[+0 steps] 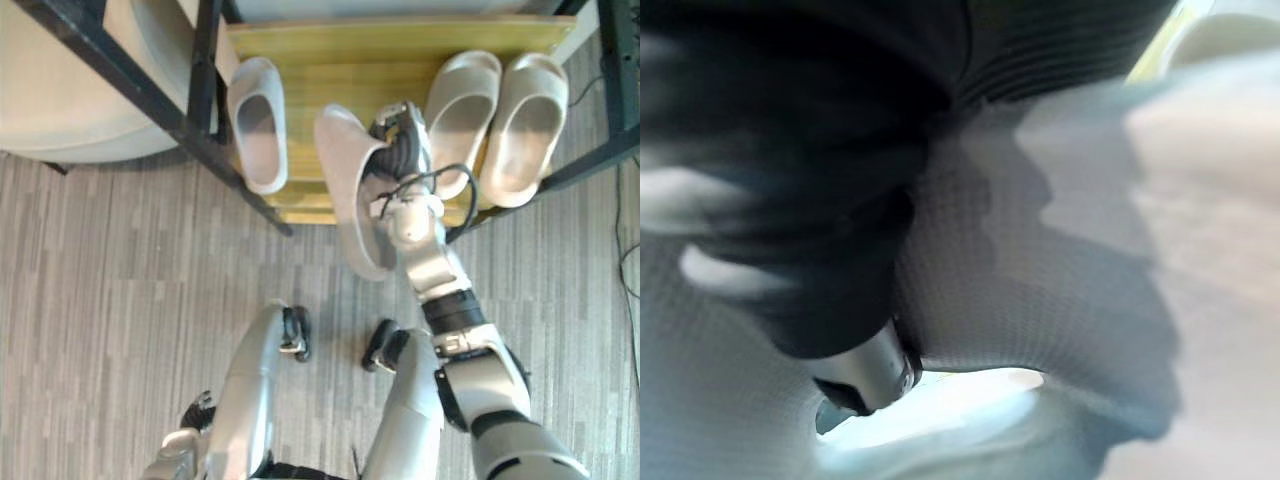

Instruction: Organize the slippers on the shoe rack

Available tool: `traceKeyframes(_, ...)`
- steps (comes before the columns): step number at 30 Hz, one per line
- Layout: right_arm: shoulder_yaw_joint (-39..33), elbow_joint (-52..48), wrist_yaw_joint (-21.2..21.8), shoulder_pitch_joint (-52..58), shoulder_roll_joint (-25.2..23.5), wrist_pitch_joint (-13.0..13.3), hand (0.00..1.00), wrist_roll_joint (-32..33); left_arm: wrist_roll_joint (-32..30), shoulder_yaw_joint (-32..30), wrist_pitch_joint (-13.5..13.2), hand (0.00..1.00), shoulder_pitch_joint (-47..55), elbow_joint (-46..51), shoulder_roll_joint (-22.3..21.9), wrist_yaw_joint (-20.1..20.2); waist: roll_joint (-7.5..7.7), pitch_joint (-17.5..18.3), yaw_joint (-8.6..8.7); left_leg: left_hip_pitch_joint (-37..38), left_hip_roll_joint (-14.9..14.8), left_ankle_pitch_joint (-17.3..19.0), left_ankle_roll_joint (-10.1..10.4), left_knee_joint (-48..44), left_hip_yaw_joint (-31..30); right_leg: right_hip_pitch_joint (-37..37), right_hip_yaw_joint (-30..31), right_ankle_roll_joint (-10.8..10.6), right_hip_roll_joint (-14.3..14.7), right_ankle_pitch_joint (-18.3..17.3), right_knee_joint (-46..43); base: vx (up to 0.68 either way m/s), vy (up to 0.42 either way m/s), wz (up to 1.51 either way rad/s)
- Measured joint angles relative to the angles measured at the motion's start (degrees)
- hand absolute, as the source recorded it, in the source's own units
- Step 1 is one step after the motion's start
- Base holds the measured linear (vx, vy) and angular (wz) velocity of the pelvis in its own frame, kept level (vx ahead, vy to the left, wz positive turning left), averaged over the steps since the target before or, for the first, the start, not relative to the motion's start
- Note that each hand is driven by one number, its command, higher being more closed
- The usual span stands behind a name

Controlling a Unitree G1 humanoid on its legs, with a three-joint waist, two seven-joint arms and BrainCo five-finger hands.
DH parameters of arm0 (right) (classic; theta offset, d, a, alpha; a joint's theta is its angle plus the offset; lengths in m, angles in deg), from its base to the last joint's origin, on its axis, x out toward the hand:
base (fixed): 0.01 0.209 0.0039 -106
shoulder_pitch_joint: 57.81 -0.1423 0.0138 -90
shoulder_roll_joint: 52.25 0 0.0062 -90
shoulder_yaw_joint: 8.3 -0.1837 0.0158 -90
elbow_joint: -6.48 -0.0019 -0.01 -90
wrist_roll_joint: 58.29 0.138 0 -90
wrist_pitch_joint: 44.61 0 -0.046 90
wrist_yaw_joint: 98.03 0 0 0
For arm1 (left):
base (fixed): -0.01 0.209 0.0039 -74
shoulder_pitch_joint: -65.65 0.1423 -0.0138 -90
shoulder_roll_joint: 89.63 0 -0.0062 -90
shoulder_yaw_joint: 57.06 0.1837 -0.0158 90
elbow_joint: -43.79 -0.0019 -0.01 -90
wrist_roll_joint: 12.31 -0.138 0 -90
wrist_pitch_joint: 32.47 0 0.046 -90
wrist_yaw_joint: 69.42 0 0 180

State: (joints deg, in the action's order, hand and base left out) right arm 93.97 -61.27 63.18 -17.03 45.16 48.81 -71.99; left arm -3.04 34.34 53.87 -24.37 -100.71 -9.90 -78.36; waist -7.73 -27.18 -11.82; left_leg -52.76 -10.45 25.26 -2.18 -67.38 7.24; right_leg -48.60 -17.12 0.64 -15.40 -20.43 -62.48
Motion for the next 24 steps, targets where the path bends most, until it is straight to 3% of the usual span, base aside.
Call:
traceKeyframes(6, 2.82, 3.84, -1.18, -7.29, 0.11, -0.17, 1.0, -2.95, -0.03, -0.04, -0.67, 0.0, -0.41, 1.02, -0.29, -1.05, 0.24, -0.16, -0.76, -2.39, 0.61, -0.03, 0.03, -1.26, -0.74, -1.82, -0.67, -0.14, -1.37, -1.09, -2.09, -0.04, -0.025, 0.11)
traceKeyframes(14, 3.65, 7.86, -5.61, -11.53, -0.67, -3.11, 1.0, -8.87, -0.01, -0.04, -1.03, 0.0, -2.08, 3.0, -2.01, -2.6, 0.29, -0.19, -1.23, -3.64, 1.58, -0.11, 0.19, -1.34, -1.15, -2.87, -1.18, -0.43, -2.77, -2.28, -3.3, -0.03, -0.028, 0.07)
traceKeyframes(24, 3.42, 8.63, -9.55, -16.13, -0.24, -5.72, 1.0, -8.98, -0.01, 0.19, -1.09, 0.0, -2.21, 4.49, -2.38, -3.51, 0.55, -0.36, -1.41, -5.91, 1.85, -0.44, 0.74, -1.42, -2.17, -4.48, -2.64, -0.45, -3.53, -2.66, -3.83, -0.02, -0.034, 0.03)
